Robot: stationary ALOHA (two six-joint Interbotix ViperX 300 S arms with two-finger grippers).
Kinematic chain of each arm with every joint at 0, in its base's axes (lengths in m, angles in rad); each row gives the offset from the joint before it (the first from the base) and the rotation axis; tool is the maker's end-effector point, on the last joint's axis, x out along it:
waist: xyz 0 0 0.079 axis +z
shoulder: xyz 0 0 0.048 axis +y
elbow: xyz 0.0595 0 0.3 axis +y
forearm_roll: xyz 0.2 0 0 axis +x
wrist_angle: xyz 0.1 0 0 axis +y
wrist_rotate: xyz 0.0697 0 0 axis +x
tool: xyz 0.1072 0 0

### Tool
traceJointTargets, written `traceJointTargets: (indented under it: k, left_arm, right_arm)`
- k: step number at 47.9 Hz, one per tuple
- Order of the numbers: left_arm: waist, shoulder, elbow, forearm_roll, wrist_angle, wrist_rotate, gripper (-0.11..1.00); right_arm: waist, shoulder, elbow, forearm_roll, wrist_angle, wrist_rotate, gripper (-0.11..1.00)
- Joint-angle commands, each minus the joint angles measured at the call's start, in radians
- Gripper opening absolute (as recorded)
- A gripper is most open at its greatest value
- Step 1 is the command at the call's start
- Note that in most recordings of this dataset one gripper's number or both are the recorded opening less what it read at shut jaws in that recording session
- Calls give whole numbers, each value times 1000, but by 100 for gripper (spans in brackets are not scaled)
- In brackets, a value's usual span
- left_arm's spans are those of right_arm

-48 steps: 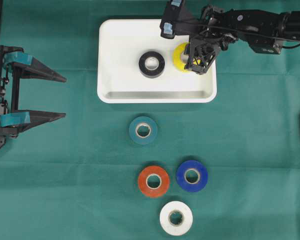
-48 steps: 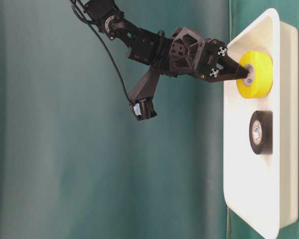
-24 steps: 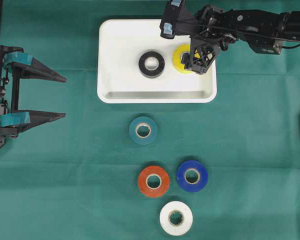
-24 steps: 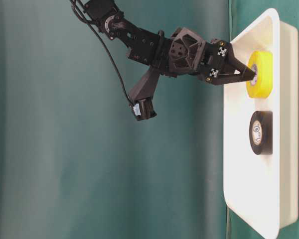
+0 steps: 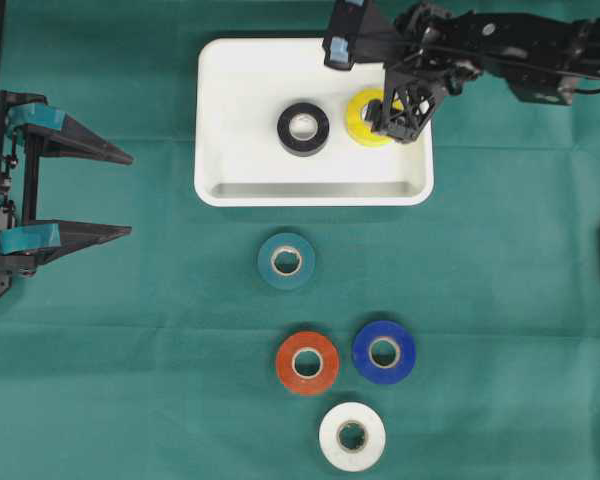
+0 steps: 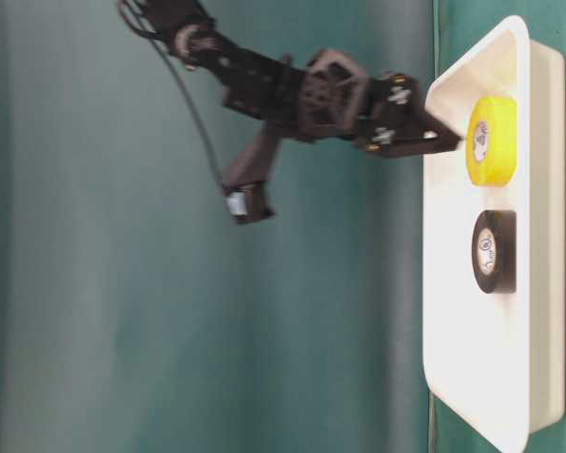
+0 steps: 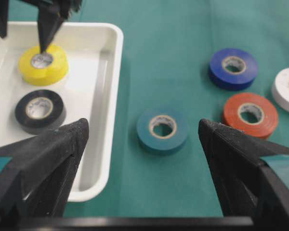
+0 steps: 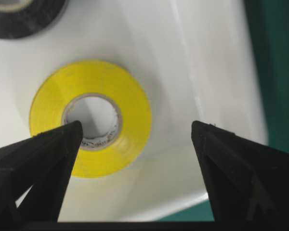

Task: Pick up the tape from a random location and place it into the white case.

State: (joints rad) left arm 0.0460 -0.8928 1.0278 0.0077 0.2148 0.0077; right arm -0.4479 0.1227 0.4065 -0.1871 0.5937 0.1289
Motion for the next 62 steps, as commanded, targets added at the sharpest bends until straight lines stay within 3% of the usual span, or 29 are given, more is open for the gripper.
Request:
traceJointTargets:
  k: [1,23,33,45,62]
  left_arm:
    - [0,5,-14,0,-6,-2,95]
    - [-2,5,-14,-2,-5,-2,95]
    - [-2,5,-15,-2,-5,-2,95]
    - [0,3,-15,0,-3,-2,95]
    - [0,-5,-14,-2,31,0,95]
  right_arm:
    - [2,-72,-34,-2,21,-2,88]
    - [23,-140,-43,-14,58,0,88]
    - [112,-141,-44,-8,61,6,88]
    - [290,-147,-58,-6,46,15,88]
    - [322,-196,-34,-5,38,23,88]
